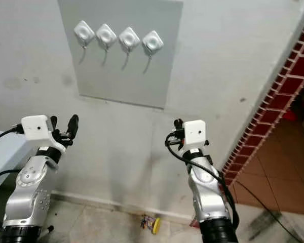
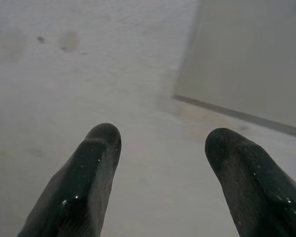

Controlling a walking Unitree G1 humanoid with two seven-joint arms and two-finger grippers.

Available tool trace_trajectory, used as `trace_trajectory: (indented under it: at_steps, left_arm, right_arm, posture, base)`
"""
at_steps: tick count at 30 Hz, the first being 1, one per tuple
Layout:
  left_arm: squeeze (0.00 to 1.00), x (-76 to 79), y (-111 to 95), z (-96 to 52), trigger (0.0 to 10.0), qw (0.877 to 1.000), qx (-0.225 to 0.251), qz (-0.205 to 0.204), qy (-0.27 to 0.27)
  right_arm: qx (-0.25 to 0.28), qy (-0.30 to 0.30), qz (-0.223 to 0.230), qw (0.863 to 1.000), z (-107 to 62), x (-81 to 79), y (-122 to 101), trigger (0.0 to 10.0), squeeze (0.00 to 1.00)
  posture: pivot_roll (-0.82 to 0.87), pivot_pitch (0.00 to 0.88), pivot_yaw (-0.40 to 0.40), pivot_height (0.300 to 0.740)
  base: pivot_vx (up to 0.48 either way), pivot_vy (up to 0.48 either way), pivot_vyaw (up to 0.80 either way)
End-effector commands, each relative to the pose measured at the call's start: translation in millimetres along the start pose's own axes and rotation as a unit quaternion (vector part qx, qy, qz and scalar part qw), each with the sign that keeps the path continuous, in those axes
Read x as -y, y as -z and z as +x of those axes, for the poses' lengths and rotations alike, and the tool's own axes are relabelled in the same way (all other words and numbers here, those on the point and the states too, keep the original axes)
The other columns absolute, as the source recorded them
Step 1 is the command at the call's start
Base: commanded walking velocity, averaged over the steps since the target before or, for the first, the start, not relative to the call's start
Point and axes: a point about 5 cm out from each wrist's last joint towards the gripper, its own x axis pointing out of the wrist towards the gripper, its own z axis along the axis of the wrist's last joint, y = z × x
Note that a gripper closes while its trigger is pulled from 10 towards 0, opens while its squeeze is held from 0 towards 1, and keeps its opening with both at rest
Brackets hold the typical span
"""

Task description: Hang keys on a hook

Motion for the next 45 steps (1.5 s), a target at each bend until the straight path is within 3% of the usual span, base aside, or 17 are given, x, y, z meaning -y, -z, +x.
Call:
trace_trajectory:
  at_steps: [1,6,11,17,28,41,45]
  left_arm:
    - [0.0,8.6,-4,1.9,10.0,1.0,0.008,0.001,0.015]
    - [0.0,26.9,-10,5.8,10.0,0.998,0.029,0.037,0.048]
    - [0.0,52.2,-18,14.3,10.0,0.994,0.042,0.045,0.093]
    - [0.0,72.6,-22,9.4,10.0,0.982,0.055,0.08,0.161]
    - [0.0,86.7,-43,0.8,10.0,0.964,0.094,0.089,0.231]
    - [0.0,88.6,-53,1.3,10.0,0.96,0.101,0.091,0.244]
    - [0.0,90.7,-61,1.6,10.0,0.958,0.113,0.088,0.248]
  right_arm:
    - [0.017,0.007,-0.006,1.0,1.9,7.5,-10,10.0,0.0]
    - [0.018,0.005,-0.007,1.0,3.3,8.3,-12,10.0,0.0]
    - [0.021,-0.002,-0.007,1.0,4.7,5.6,-13,10.0,0.0]
    - [0.047,-0.02,0.0,0.999,8.1,2.8,-26,10.0,0.0]
    - [0.115,-0.086,0.011,0.99,20.5,-9.4,-65,10.0,0.0]
    - [0.148,-0.131,0.027,0.98,31.1,-11.3,-86,10.0,0.0]
    - [0.177,-0.16,0.067,0.969,39.9,-15.2,-104,10.0,0.0]
  posture:
    - [-0.03,0.0,-0.061,0.74]
    - [-0.03,0.0,-0.062,0.74]
    - [-0.02,0.0,-0.064,0.74]
    - [-0.04,0.0,-0.055,0.74]
    - [-0.04,0.0,-0.05,0.74]
    - [-0.04,0.0,-0.048,0.74]
    - [-0.03,0.0,-0.048,0.74]
  base:
    - [0.0,0.0,0.0]
    - [0.0,0.0,0.0]
    - [0.0,0.0,0.0]
    - [0.0,0.0,0.0]
    - [0.0,0.0,0.0]
    - [0.0,0.0,0.0]
    - [0.0,0.0,0.0]
